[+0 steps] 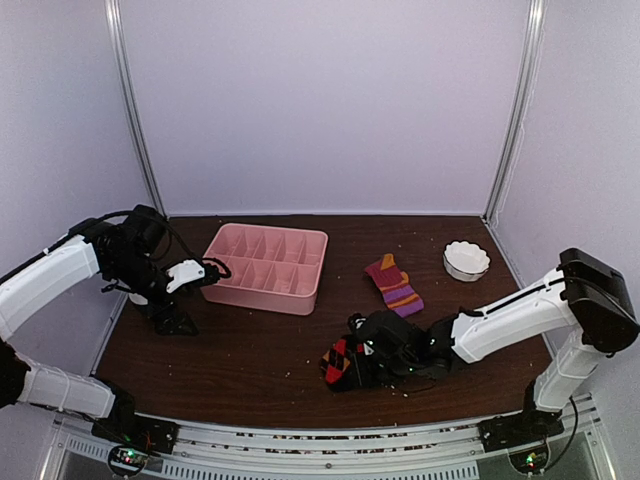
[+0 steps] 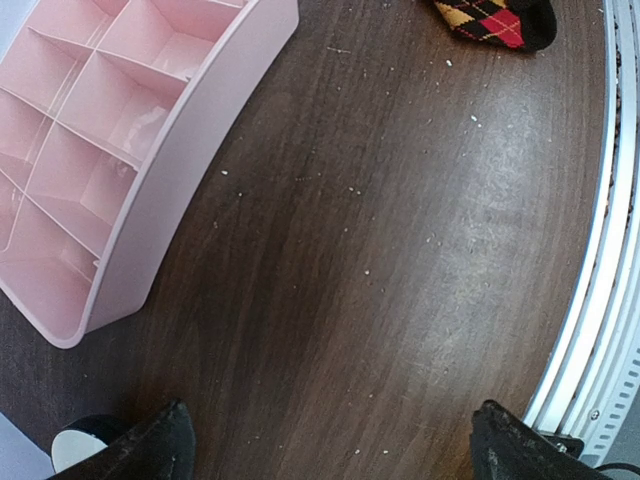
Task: Roll the socks
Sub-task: Pick up the sock from the center of the board.
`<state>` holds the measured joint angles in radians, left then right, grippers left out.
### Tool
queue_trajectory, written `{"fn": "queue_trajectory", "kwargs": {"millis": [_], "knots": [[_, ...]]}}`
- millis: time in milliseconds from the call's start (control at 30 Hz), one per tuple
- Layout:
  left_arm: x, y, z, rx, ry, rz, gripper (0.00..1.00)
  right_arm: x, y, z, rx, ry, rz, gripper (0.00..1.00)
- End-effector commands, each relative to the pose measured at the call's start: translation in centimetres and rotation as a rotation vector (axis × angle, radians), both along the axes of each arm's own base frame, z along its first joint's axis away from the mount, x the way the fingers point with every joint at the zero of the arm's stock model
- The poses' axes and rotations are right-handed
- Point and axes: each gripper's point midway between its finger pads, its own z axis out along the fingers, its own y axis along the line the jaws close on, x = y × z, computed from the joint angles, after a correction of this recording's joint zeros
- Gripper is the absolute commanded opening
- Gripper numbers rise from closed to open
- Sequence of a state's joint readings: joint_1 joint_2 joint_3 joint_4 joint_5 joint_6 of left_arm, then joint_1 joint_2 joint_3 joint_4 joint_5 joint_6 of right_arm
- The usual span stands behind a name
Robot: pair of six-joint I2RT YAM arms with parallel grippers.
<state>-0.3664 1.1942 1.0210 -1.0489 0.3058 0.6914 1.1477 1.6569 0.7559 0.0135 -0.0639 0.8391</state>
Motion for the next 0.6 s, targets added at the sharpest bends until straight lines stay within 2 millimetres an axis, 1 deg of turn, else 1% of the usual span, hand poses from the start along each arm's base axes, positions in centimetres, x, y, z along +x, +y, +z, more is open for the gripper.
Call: {"fn": "queue_trajectory", "kwargs": {"millis": [0,133,267,367,400,500,567], "knots": [[-0.2,0.2,0.1,-0.001,-0.007,-0.008,0.98,1.4,1.6,6.0,0.085,-0.092,0.014,0.00],[-0.3,-0.1,0.5,-0.020,-0.010,-0.015,0.98,1.7,1.8,11.5,0.138,-0.167,0.040,0.00],[-0.5,-0.3,0.6,-0.035,-0.004,-0.020,0.98,1.0,1.6,15.5,0.214,-0.206,0.083,0.00],[-0.4,-0.4,0.4,-0.032,0.001,-0.018,0.98,0.1,1.8,16.9,0.241,-0.202,0.135,0.00],[-0.4,-0.4,0.4,-0.033,0.004,-0.017,0.98,-0.2,1.9,17.0,0.238,-0.195,0.156,0.00],[-0.4,-0.5,0.6,-0.042,0.002,-0.017,0.98,-1.2,2.9,17.8,0.237,-0.172,0.239,0.00],[-0.4,-0.5,0.9,-0.049,-0.007,-0.014,0.98,-2.3,4.2,18.9,0.257,-0.161,0.320,0.00]]}}
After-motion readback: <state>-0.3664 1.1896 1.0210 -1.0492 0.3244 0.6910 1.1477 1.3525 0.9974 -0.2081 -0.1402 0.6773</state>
